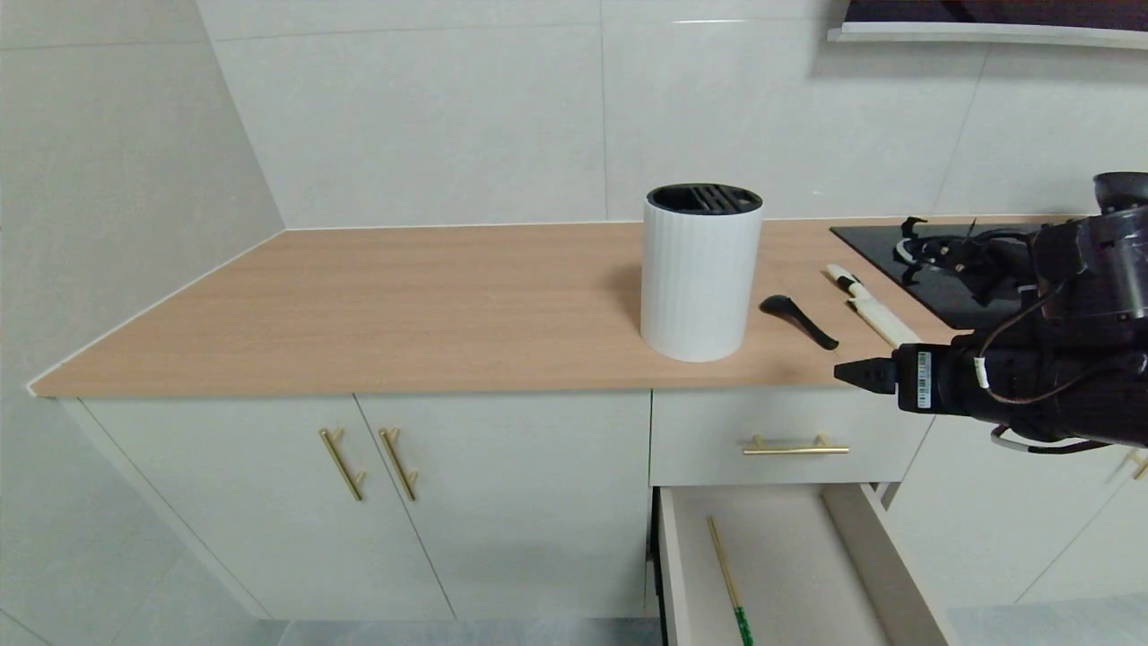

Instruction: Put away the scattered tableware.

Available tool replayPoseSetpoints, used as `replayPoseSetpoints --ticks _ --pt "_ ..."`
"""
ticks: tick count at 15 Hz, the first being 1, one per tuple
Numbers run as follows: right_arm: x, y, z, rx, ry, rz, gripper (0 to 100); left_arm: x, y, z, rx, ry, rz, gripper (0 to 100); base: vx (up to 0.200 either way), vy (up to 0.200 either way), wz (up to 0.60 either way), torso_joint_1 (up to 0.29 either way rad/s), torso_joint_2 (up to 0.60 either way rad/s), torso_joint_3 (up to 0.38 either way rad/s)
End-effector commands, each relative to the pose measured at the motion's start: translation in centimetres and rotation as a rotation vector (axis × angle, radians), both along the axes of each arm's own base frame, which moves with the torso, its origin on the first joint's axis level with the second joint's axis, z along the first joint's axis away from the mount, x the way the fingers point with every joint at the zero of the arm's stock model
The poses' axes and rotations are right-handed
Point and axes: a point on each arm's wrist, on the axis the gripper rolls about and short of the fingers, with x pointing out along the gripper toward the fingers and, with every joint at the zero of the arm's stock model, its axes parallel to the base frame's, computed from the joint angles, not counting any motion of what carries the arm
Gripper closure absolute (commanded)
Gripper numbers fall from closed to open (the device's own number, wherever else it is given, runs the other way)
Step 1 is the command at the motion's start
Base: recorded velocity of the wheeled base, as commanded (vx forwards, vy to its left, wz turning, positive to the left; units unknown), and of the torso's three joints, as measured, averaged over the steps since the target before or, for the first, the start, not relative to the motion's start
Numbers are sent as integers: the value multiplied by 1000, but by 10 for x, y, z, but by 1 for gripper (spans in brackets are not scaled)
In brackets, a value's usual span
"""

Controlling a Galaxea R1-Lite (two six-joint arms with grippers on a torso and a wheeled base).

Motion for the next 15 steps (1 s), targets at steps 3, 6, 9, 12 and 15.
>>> replayPoseSetpoints --ticks 3,6,9,12,15 --pt "0 1 -4 -19 11 13 0 0 0 0 0 1 0 0 0 0 0 232 -512 -294" --pt "0 1 -6 -24 16 15 0 0 0 0 0 1 0 0 0 0 0 150 -341 -193" --pt "12 1 -11 -44 3 11 0 0 0 0 0 1 0 0 0 0 0 20 -32 -20" --pt "54 -10 -14 -94 -157 -1 0 0 0 0 0 1 2 0 0 0 0 0 0 0" --pt "88 -12 -20 -102 -213 63 0 0 0 0 0 1 0 0 0 0 0 0 0 0"
